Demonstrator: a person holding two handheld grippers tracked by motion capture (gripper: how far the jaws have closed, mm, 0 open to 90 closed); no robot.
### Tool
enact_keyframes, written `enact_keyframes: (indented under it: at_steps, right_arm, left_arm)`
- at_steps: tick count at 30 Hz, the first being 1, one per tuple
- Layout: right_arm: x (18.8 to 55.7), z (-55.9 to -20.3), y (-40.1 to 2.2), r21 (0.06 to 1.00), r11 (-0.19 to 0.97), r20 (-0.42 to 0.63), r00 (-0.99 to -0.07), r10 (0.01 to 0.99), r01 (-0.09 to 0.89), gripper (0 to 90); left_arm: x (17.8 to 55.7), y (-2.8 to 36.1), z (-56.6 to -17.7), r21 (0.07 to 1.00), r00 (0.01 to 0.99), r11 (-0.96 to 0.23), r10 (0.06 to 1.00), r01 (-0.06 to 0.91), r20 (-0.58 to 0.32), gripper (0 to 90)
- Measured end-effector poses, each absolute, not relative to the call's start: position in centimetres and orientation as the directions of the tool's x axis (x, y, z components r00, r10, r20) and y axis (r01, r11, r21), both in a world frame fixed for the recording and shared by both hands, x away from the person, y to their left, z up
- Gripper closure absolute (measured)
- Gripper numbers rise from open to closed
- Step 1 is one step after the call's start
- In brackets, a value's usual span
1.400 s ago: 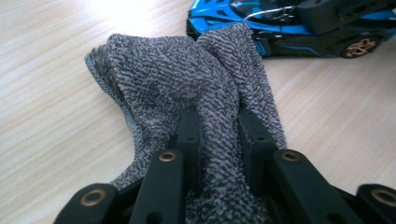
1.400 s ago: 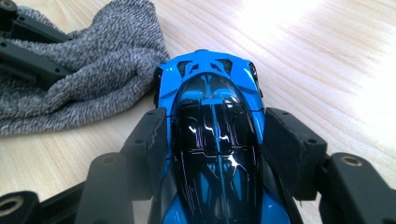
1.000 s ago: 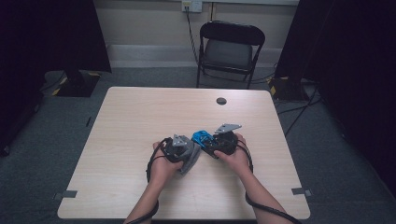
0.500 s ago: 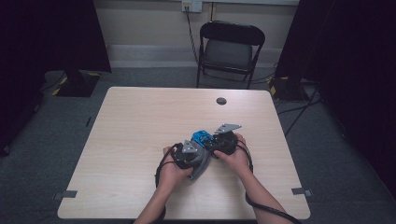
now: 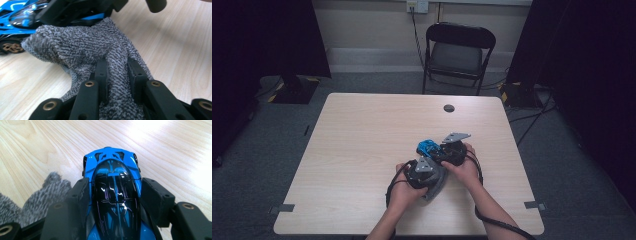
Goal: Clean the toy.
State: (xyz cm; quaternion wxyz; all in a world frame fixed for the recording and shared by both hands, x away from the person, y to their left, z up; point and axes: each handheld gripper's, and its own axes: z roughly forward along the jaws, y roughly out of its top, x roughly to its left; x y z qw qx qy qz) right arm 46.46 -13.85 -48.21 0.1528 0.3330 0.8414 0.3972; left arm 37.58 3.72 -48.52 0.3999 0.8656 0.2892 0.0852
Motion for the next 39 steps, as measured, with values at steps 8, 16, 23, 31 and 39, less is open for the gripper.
enact_keyframes:
  at_steps: [8, 16, 23, 31, 39]
  right_arm:
    - [46.5, -48.2, -13.9, 0.772, 0.462, 0.006, -0.732, 0.681, 0.437, 40.7]
    - [46.5, -48.2, -13.9, 0.772, 0.465, 0.006, -0.737, 0.676, 0.434, 40.7]
    - [46.5, -48.3, -14.1, 0.779, 0.455, 0.014, -0.738, 0.675, 0.431, 40.7]
    - [46.5, -48.5, -14.3, 0.787, 0.448, 0.017, -0.742, 0.67, 0.423, 40.2]
    - [46.4, -47.4, -16.0, 0.812, 0.415, 0.021, -0.732, 0.681, 0.41, 34.7]
  left_arm:
    - [36.7, 2.6, -48.6, 0.751, 0.842, -0.518, 0.532, 0.41, -0.092, 73.4]
    - [35.8, 1.1, -48.7, 0.762, 0.872, -0.524, 0.476, 0.381, -0.109, 73.4]
    - [35.0, 0.4, -48.5, 0.772, 0.896, -0.521, 0.422, 0.363, -0.137, 73.2]
    - [34.4, -0.3, -48.3, 0.782, 0.913, -0.523, 0.382, 0.34, -0.142, 73.1]
    - [34.8, -0.4, -48.3, 0.797, 0.904, -0.496, 0.404, 0.343, -0.137, 73.1]
